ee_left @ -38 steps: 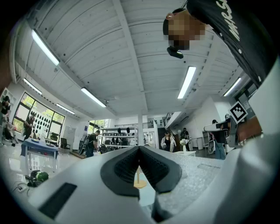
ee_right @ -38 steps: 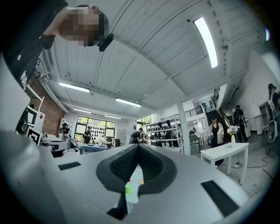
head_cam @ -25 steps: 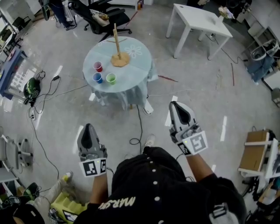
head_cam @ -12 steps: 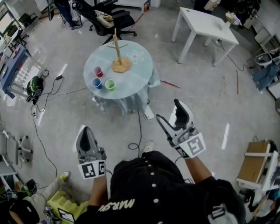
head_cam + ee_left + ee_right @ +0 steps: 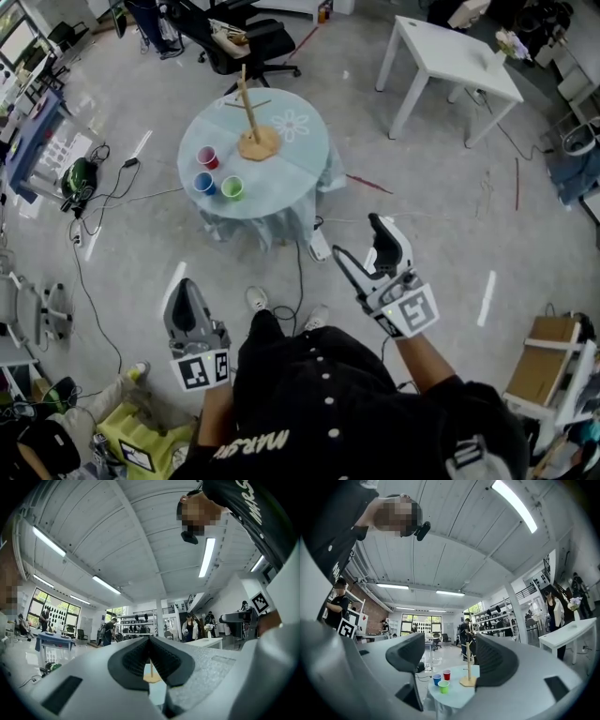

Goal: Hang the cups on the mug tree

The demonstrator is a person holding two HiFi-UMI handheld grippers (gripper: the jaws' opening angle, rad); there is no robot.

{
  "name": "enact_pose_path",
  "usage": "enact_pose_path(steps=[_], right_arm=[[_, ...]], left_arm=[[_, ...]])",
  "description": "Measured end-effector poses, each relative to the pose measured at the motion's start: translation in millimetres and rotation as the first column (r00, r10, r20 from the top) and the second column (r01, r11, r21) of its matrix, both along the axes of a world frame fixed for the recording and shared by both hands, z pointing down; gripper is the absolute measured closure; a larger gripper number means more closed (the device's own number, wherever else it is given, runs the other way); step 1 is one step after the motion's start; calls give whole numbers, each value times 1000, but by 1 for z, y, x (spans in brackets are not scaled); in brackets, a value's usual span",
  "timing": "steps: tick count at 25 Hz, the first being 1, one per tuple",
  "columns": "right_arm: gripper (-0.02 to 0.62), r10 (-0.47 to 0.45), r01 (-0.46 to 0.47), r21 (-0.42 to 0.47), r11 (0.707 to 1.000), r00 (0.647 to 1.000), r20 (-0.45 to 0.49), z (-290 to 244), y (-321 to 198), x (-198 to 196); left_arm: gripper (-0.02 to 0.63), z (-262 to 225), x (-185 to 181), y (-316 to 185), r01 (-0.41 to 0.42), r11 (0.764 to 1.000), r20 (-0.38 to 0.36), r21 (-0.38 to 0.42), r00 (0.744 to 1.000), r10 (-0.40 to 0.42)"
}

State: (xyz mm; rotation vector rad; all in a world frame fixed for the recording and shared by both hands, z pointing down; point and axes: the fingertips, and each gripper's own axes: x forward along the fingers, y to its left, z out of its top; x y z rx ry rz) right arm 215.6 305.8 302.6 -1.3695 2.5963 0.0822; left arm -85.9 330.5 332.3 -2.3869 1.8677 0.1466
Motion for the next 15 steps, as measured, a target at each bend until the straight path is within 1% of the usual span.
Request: enact_pose_path(steps=[4, 7, 10, 15], right_arm=[[272, -7, 8, -15, 1000, 1000, 16, 7, -17, 1], [272, 3, -3, -26, 1000, 1000, 1, 13, -30, -1], [272, -2, 2, -7, 1000, 1000, -3, 7, -44, -9], [272, 23, -23, 8, 1000, 999, -24, -2, -76, -16]], left_arm=[[610, 10, -1, -13, 10, 1000, -3, -7, 1000, -10], [610, 13, -5, -25, 7, 1000, -11, -6, 1000, -8], [610, 13, -11, -43, 0, 1000, -15, 4, 1000, 0], [611, 2, -18, -81, -14, 999, -24, 34, 1000, 15]])
